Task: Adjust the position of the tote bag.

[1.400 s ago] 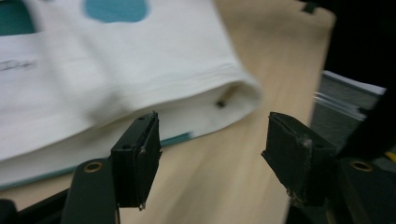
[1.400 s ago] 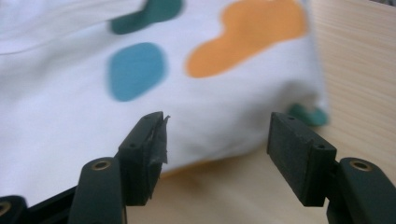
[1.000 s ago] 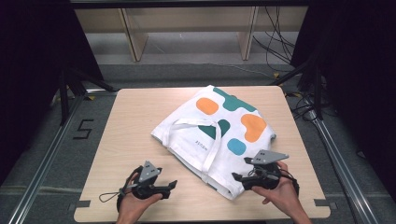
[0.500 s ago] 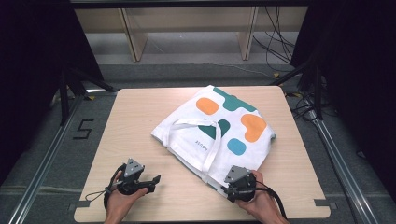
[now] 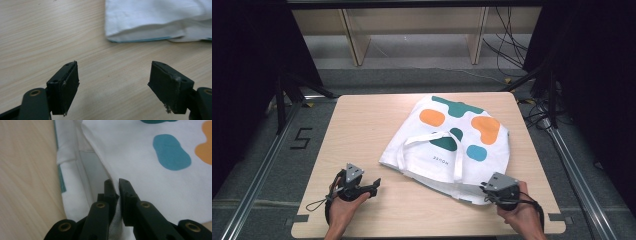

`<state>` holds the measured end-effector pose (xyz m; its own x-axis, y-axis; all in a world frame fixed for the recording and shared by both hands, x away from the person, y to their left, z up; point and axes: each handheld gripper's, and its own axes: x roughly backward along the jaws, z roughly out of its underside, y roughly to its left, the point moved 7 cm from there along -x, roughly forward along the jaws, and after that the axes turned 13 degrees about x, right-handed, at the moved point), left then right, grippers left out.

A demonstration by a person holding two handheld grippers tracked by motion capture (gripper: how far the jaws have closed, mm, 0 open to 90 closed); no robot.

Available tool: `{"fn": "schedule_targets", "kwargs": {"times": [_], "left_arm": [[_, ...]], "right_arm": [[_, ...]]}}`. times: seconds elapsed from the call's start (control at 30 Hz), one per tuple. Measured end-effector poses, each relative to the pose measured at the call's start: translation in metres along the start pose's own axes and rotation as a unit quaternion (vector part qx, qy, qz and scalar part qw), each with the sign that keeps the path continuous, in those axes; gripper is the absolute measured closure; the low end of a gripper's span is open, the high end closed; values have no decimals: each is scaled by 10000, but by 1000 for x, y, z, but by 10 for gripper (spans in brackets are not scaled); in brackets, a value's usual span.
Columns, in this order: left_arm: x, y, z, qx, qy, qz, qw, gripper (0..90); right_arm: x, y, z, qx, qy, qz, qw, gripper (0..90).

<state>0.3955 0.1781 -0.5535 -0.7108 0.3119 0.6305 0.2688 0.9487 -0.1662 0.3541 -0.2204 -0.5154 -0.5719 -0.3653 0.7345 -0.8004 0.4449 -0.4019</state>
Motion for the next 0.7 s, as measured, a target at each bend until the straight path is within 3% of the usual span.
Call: {"fn": "schedule_targets", "kwargs": {"times": [0.03, 0.1, 0.13, 0.23, 0.27, 0.43, 0.47, 0.53, 0.57, 0.6, 0.7], "left_arm": [[-3, -1, 0, -154, 83, 14, 9998, 232], [-8, -7, -3, -222, 138, 91, 9996, 232], [-12, -11, -5, -143, 85, 98, 9998, 229], [-19, -18, -7, -356, 168, 128, 9991, 234], [-23, -20, -7, -294, 189, 136, 9993, 238], [-37, -28, -14, -448, 136, 179, 9987, 266], [-43, -32, -19, -392, -45, 166, 9991, 267], [-47, -33, -22, -633, 18, 8, 9980, 265], [-50, -36, -25, -601, -95, -43, 9981, 265], [-51, -36, -27, -723, -77, -92, 9973, 265], [-58, -41, -33, -776, -98, 64, 9969, 315]], "right_arm": [[3, -4, 5, -159, -12, 31, 9999, 863], [7, -10, 12, -246, -48, 59, 9997, 864], [8, -12, 14, -312, -62, 73, 9995, 862], [9, -17, 19, -372, -115, 88, 9992, 857], [9, -19, 19, -327, -132, 129, 9993, 858], [9, -19, 19, -260, -142, 92, 9995, 857], [9, -19, 19, -266, -140, 89, 9995, 856], [7, -19, 20, -255, -159, 80, 9995, 852], [7, -20, 20, -255, -164, 86, 9995, 849], [8, -19, 20, -350, -149, 99, 9992, 845], [7, -19, 21, -365, -140, 110, 9992, 804]]}}
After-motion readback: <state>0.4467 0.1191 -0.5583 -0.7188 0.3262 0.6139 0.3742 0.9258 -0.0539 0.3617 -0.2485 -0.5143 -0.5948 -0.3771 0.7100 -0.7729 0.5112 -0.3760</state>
